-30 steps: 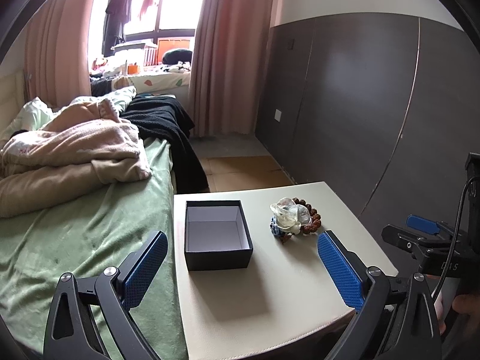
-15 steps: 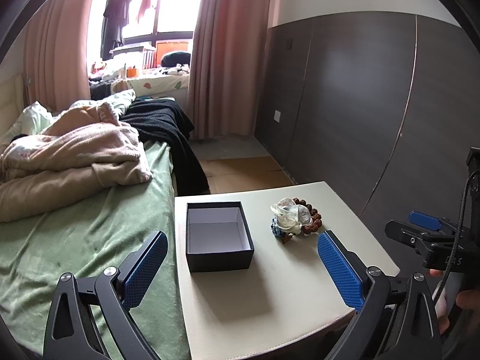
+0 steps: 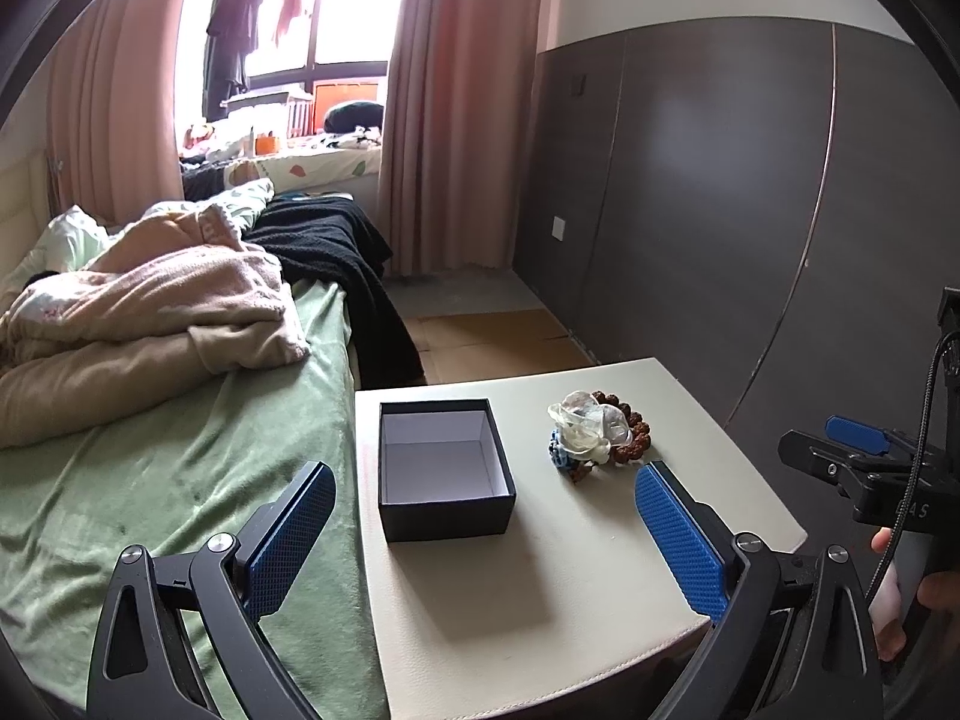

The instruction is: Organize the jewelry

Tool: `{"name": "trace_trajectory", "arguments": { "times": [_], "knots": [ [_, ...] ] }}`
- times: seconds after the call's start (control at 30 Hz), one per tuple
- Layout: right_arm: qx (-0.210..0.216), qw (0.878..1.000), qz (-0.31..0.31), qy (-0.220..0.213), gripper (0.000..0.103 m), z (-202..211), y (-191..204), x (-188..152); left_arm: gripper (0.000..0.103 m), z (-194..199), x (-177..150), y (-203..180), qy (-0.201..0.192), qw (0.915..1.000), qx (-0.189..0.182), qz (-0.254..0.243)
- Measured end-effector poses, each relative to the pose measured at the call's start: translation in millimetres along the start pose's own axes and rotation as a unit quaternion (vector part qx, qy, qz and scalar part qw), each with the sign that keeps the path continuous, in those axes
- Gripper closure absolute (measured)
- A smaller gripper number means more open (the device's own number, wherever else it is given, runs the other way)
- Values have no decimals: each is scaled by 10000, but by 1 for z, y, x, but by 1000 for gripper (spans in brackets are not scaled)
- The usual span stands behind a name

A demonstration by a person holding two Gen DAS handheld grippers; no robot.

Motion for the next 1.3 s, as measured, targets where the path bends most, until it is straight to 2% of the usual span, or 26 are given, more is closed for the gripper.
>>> {"name": "trace_trajectory", "arguments": {
  "times": [0.47, 0.77, 0.93, 1.2, 1.3],
  "knots": [
    [-117, 9999, -24, 16, 0, -4, 0, 0, 3, -5, 1, -1, 30, 10000, -38, -14],
    [53, 9989, -465, 46, 0, -11, -17, 5, 3, -33, 6, -5, 217, 9996, -198, -46],
    [21, 9979, -608, 219, 0, -25, -28, 7, 3, -53, 8, -10, 342, 9991, -258, -67],
    [161, 9943, -963, 434, 0, -42, -47, 11, 7, -73, 15, -25, 469, 9978, -431, -154],
    [380, 9905, -1215, 511, 0, -48, -58, 14, 14, -85, 18, -31, 569, 9970, -497, -194]
  ]
}}
Point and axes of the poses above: each gripper's, at about its wrist camera, not at the fingertips, and z roughly against the way its jaws point, y to its left, x to its top, the point moved 7 cm from there along -z, roughly the way its jaws point, and after that the axes turned 15 degrees about y, right-handed, at the moved point
